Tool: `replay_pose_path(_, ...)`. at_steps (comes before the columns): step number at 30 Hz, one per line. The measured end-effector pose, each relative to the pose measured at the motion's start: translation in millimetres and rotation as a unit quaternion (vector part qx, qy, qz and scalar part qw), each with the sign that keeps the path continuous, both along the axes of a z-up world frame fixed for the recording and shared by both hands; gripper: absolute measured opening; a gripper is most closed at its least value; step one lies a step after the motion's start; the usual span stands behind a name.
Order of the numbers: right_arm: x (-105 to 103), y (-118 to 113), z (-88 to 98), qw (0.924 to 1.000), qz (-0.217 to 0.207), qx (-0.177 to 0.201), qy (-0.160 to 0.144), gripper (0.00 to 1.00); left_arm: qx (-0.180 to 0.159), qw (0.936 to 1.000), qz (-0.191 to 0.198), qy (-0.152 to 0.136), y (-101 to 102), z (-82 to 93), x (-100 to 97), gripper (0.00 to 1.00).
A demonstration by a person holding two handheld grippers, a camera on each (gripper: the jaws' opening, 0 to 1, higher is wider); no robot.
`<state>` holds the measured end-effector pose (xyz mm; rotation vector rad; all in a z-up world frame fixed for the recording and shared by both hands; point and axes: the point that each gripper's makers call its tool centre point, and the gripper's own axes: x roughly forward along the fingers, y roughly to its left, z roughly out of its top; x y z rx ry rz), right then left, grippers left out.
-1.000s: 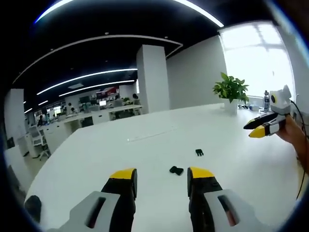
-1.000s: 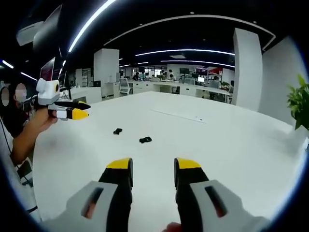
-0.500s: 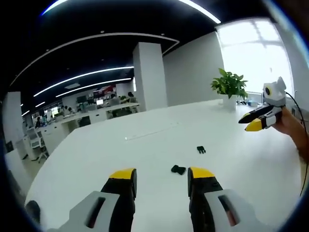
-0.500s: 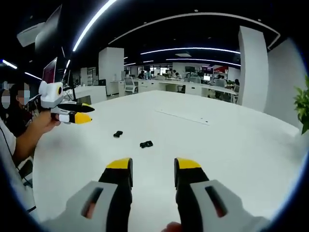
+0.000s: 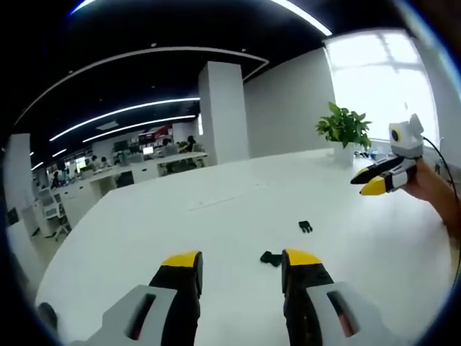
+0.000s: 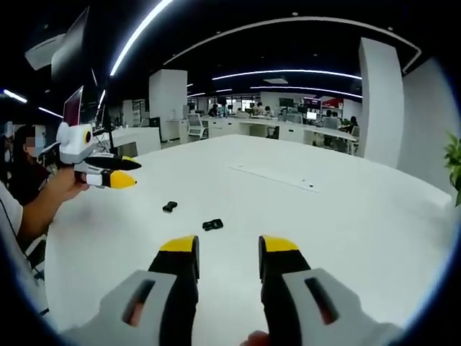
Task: Snap the two parts of the plastic buckle together until the buckle closes and remains connected.
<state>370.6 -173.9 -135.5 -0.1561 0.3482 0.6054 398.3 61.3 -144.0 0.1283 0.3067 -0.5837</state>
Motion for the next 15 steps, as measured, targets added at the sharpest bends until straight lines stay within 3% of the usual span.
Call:
replay_pose_path(8,8,7,-3.6,0.9998,0.016,-0.006,0.007,0.33,0.016,0.9998,-0.01,0.008,-3,-6.5,2.2,0.44)
replay_pose_path(15,18,12,-0.4,0.9996,0.027,-0.007,0.01,0.33,0.005,0.9995,-0.022,0.022,-9,-8.3,3.9,0.44)
